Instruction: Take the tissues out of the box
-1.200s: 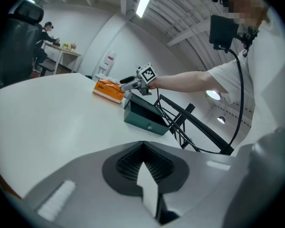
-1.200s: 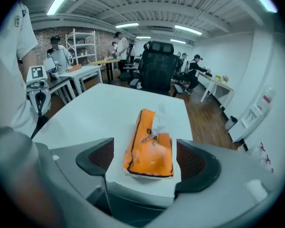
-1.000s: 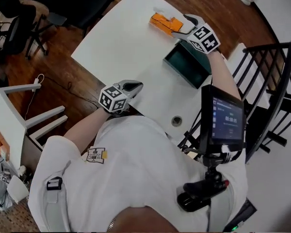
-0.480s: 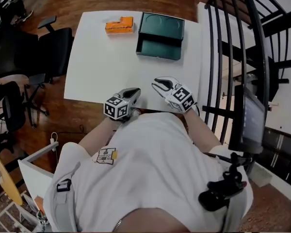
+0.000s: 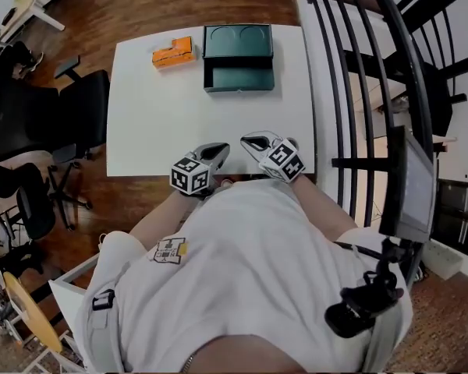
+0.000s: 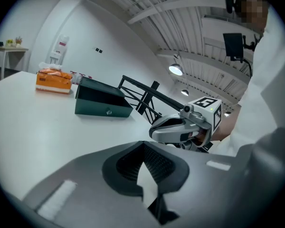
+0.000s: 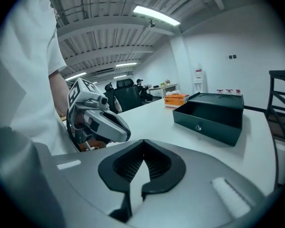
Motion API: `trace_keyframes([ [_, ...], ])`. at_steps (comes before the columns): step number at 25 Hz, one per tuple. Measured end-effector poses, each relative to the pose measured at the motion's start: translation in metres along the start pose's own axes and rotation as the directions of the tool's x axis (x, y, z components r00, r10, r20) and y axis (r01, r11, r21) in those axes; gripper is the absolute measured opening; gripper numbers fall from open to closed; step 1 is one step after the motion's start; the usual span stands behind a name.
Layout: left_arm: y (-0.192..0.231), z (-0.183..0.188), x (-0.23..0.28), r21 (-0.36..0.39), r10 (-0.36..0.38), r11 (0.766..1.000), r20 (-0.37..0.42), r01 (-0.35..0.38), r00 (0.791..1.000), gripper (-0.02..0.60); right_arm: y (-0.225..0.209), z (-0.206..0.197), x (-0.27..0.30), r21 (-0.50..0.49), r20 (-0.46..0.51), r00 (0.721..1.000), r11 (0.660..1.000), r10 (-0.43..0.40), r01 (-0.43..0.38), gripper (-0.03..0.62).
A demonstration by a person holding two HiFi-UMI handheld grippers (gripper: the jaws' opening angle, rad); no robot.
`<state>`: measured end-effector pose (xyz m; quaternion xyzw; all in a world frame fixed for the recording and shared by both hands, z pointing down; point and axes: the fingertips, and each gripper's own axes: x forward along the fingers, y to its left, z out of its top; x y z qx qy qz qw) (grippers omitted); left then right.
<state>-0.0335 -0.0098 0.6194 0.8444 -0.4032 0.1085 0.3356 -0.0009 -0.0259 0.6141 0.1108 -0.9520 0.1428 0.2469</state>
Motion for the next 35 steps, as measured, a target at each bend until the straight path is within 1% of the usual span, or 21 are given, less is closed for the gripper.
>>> trace_keyframes([
  [3, -0.001, 0.004, -0.001, 0.002, 0.001, 1.0, 0.011, -0.001, 1.0, 0.0, -0.002, 0.003, 0.0, -0.003, 0.0, 1.0, 1.0, -0.005, 0.005, 0.0],
  [10, 0.006, 0.002, -0.012, -0.013, 0.019, 1.0, 0.032, -0.018, 0.999, 0.0, 0.002, 0.001, 0.01, -0.004, -0.02, 1.0, 1.0, -0.001, 0.001, 0.0],
  [18, 0.005, 0.005, -0.012, -0.025, 0.028, 0.999, 0.05, -0.027, 0.998, 0.0, 0.001, 0.006, 0.011, -0.029, -0.038, 0.999, 1.0, -0.008, 0.007, 0.0],
  [35, 0.004, 0.006, -0.023, -0.04, 0.046, 0.998, 0.065, -0.043, 0.997, 0.0, 0.011, 0.009, 0.015, -0.052, -0.052, 0.999, 0.999, 0.001, -0.004, 0.0],
])
